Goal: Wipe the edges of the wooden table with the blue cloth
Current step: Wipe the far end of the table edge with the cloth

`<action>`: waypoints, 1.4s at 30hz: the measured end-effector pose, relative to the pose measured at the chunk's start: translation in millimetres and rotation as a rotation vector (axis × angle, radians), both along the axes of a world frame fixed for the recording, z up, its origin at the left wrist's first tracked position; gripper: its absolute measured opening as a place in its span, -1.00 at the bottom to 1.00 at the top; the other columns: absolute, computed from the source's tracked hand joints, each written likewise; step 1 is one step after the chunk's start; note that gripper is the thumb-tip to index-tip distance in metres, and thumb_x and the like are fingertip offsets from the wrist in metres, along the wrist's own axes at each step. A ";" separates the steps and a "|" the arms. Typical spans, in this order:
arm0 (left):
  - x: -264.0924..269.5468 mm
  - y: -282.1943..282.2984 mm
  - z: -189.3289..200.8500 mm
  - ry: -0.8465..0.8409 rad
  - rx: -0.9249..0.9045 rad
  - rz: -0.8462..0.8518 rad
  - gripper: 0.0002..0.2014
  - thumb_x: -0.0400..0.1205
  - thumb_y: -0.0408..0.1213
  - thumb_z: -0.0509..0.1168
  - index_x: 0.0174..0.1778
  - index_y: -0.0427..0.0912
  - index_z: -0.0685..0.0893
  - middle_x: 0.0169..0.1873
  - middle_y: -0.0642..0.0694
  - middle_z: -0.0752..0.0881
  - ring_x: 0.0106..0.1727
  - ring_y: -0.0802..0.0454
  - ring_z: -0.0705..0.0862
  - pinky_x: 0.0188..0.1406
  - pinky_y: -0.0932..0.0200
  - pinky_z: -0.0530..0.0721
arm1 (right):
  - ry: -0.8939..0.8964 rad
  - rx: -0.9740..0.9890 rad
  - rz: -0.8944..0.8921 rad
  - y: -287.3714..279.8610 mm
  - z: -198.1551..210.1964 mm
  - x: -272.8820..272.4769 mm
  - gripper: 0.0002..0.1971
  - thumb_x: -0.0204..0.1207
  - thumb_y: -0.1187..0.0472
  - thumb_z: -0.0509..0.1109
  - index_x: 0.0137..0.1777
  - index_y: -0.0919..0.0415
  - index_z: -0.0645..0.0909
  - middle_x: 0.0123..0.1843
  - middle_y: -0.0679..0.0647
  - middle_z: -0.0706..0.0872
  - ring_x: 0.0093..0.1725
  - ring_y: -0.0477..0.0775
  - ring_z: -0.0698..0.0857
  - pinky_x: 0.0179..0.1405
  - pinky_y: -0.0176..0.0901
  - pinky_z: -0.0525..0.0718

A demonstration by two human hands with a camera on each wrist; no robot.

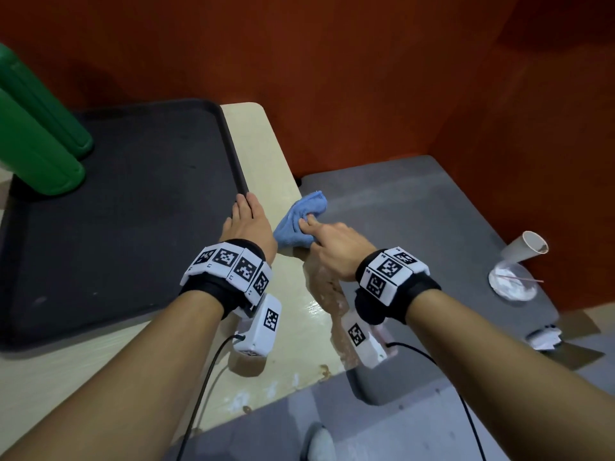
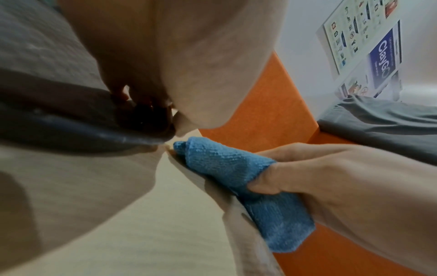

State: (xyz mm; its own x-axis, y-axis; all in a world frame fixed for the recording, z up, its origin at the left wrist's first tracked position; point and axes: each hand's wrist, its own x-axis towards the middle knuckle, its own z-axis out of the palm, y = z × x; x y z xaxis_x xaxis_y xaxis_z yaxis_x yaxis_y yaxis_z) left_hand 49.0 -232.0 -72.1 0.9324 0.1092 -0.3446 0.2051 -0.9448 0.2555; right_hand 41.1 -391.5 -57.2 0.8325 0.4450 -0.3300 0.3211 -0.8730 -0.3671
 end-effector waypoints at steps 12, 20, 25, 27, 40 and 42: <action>1.4 0.7 3.4 0.034 0.000 0.010 -0.26 0.70 -0.40 0.06 0.67 -0.31 -0.28 0.69 -0.26 -0.22 0.74 -0.10 -0.10 0.70 0.01 0.04 | -0.073 0.049 0.054 2.7 -3.1 33.8 -0.79 0.53 0.24 0.11 0.12 0.18 0.46 0.05 0.21 0.67 -0.05 0.34 0.63 -0.12 0.17 0.62; 2.1 1.1 5.5 0.062 -0.006 -0.001 -0.23 0.71 -0.34 0.10 0.67 -0.31 -0.30 0.69 -0.25 -0.23 0.74 -0.09 -0.11 0.70 0.02 0.03 | -0.127 0.076 0.141 -10.0 -5.2 16.7 -0.82 0.53 0.21 0.16 0.11 0.11 0.42 0.13 0.07 0.54 0.00 0.28 0.63 -0.27 0.03 0.43; 1.1 0.4 5.9 0.077 -0.014 0.008 -0.28 0.73 -0.35 0.04 0.67 -0.29 -0.31 0.69 -0.24 -0.25 0.74 -0.08 -0.14 0.70 0.02 0.01 | -0.130 0.110 0.112 -3.7 -1.9 40.3 -0.79 0.54 0.25 0.20 0.15 0.20 0.50 0.12 0.16 0.59 0.02 0.33 0.64 -0.17 0.13 0.57; 0.0 -1.7 8.4 0.087 -0.019 0.020 -0.29 0.74 -0.35 0.02 0.68 -0.27 -0.30 0.69 -0.22 -0.26 0.74 -0.09 -0.12 0.69 0.02 0.02 | -0.131 0.098 0.104 -5.1 0.1 40.4 -0.78 0.55 0.25 0.18 0.15 0.24 0.52 0.12 0.20 0.61 0.02 0.35 0.62 -0.11 0.15 0.60; -2.8 -4.6 17.0 0.130 -0.010 0.030 -0.33 0.76 -0.37 -0.04 0.68 -0.21 -0.33 0.69 -0.13 -0.29 0.73 -0.11 -0.06 0.67 0.04 0.04 | 0.294 1.050 -0.645 -55.5 -31.7 26.3 -0.72 0.60 0.42 0.15 0.05 0.22 0.69 -0.10 0.16 0.79 -0.09 0.12 0.73 -0.05 -0.09 0.63; -2.7 -5.9 17.4 0.127 -0.002 0.034 -0.33 0.76 -0.37 -0.05 0.68 -0.20 -0.33 0.69 -0.11 -0.29 0.73 -0.12 -0.03 0.66 0.03 0.06 | 0.371 1.254 -0.833 -62.4 -42.0 24.6 -0.75 0.58 0.41 0.16 -0.04 0.22 0.69 -0.19 0.17 0.79 -0.17 0.16 0.74 -0.15 -0.04 0.65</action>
State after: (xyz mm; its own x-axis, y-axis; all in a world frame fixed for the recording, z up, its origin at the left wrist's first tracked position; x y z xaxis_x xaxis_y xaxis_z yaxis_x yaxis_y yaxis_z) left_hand 46.3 -237.9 -54.7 0.8771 0.1389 -0.4598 0.2676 -0.9363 0.2277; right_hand 65.7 -453.9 -99.2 0.9354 0.0532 -0.3497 -0.3536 0.1642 -0.9209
